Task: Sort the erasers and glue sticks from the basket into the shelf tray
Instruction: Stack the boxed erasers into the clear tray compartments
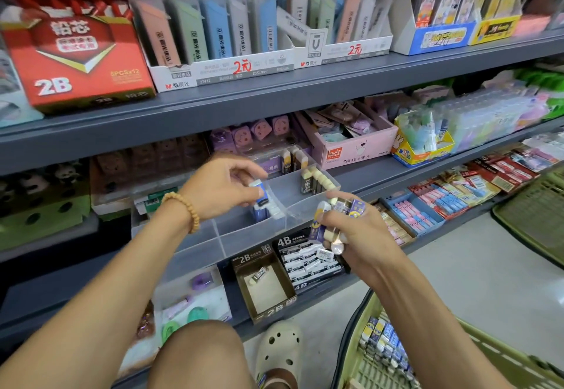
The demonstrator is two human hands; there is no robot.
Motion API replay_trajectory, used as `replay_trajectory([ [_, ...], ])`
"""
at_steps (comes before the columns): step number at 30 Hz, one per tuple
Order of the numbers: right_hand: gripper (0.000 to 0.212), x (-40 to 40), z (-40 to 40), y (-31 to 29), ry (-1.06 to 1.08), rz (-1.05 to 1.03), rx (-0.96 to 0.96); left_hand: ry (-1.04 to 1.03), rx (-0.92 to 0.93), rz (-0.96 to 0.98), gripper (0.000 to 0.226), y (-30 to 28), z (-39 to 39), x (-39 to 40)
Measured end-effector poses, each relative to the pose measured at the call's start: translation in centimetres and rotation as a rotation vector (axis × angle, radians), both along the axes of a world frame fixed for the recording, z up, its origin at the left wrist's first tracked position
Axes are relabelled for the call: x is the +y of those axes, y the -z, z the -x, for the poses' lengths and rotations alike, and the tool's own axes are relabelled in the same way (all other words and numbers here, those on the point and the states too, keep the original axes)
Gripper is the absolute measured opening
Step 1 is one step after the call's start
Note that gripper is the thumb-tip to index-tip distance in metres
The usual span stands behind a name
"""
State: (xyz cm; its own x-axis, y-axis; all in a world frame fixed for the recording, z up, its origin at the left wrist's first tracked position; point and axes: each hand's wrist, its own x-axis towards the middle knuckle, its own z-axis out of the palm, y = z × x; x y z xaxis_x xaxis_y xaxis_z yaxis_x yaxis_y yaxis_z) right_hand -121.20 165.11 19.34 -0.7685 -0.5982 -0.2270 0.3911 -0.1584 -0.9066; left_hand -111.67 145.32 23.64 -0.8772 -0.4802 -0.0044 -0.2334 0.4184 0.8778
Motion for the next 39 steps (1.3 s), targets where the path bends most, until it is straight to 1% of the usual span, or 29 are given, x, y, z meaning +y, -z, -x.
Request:
replay_trajectory([
  [4,0.036,0.2,0.0,0.1,0.030,0.054,-0.039,0.042,-0.168,0.263,0.020,1.4,0.2,-1.1],
  [8,0.039,0.3,0.1,0.3,0.038,0.067,-0.035,0.077,-0.230,0.436,0.020,2.8,1.3,-0.6],
  [13,0.040,0.3,0.3,0.5,0.042,0.064,-0.025,0.087,-0.232,0.522,0.018,3.9,1.8,-0.2],
  [16,0.040,0.2,0.3,0.5,0.049,0.059,-0.026,0.066,-0.231,0.515,0.019,4.2,1.8,-0.3],
  [20,0.038,0.0,0.2,0.6,0.053,0.094,-0.031,0.072,-0.233,0.438,0.007,3.4,1.3,-0.4],
  [21,0.037,-0.1,0.1,0.6,0.055,0.106,-0.030,0.042,-0.200,0.444,0.006,3.0,1.2,-0.2],
  [22,0.036,-0.2,0.1,0.6,0.058,0.119,-0.031,-0.002,-0.142,0.433,0.009,2.7,1.2,0.2],
  [23,0.035,-0.3,0.1,0.5,0.059,0.134,-0.032,-0.036,-0.074,0.358,0.014,2.3,1.2,0.8],
  [24,0.035,-0.4,0.1,0.4,0.061,0.147,-0.030,-0.043,-0.015,0.218,0.016,2.0,1.2,1.6],
  [26,0.034,-0.6,0.1,0.1,0.061,0.167,-0.014,0.028,0.029,-0.067,0.011,1.5,1.2,3.2],
  [27,0.035,-0.8,0.1,0.0,0.059,0.171,0.000,0.073,0.026,-0.154,0.008,1.5,1.1,3.9],
  [28,0.035,-0.9,0.1,-0.2,0.059,0.173,0.014,0.109,0.024,-0.218,0.011,1.5,1.1,4.4],
  [31,0.036,-1.2,0.4,-0.6,0.072,0.179,0.036,0.139,0.046,-0.352,0.019,1.7,1.3,4.9],
  [35,0.037,-1.3,0.8,-0.5,0.077,0.174,0.057,0.136,0.063,-0.473,0.025,1.5,1.6,5.1],
  [37,0.039,-1.3,1.1,-0.2,0.067,0.152,0.078,0.151,0.056,-0.454,0.032,1.4,1.8,5.3],
  [39,0.043,-1.2,1.3,-0.1,0.060,0.099,0.123,0.158,0.046,-0.388,0.039,1.3,2.1,5.6],
])
